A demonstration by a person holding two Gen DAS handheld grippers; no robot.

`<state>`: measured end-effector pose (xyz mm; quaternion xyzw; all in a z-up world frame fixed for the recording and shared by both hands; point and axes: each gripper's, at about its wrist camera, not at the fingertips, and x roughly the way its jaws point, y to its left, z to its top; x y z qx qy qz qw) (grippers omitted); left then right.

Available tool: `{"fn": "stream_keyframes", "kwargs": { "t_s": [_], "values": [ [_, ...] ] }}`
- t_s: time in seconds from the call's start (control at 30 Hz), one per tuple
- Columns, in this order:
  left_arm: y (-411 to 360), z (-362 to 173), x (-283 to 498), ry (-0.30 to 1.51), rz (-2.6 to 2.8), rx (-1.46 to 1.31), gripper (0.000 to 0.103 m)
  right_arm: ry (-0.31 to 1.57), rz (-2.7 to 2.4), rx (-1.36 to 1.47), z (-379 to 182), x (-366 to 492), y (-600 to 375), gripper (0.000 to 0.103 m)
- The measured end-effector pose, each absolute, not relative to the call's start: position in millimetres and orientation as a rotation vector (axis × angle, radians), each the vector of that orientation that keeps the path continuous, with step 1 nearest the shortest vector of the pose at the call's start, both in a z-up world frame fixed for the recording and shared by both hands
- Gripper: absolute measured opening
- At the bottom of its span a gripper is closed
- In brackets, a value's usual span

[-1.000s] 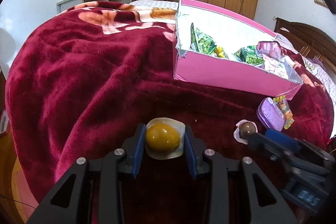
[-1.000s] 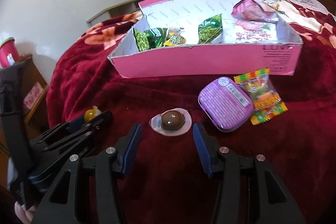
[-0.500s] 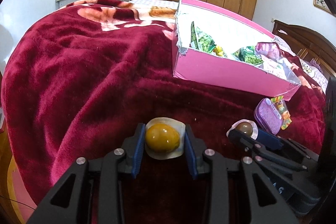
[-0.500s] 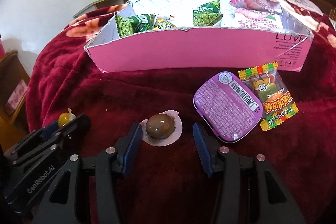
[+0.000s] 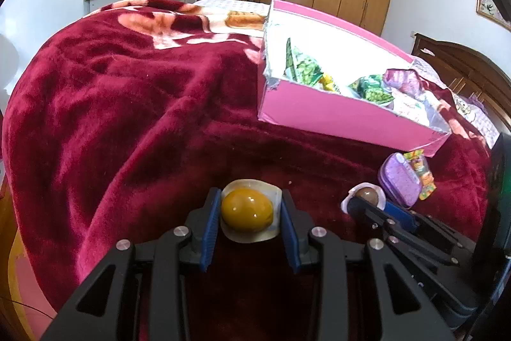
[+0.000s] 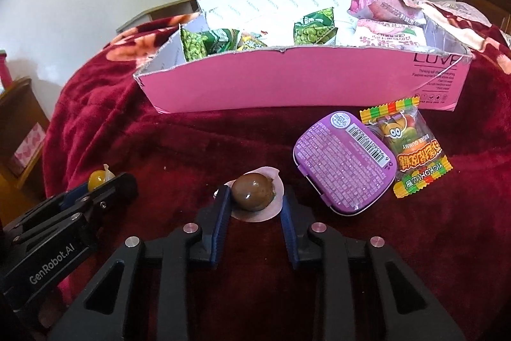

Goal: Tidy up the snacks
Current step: 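Grasp the brown egg snack with the right tool while the left tool holds its egg, then carry both egg snacks up over the pink box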

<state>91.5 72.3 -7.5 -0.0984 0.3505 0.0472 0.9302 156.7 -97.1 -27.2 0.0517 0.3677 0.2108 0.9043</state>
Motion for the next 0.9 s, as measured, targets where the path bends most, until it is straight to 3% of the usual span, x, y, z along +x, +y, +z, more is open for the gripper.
{"fn": "stream_keyframes", "kwargs": {
  "t_s": [0.9],
  "values": [
    [21,31,87,0.673,-0.005,-0.103,0.037,0.633,0.508,0.282,10,132,-165,0.031]
  ]
}}
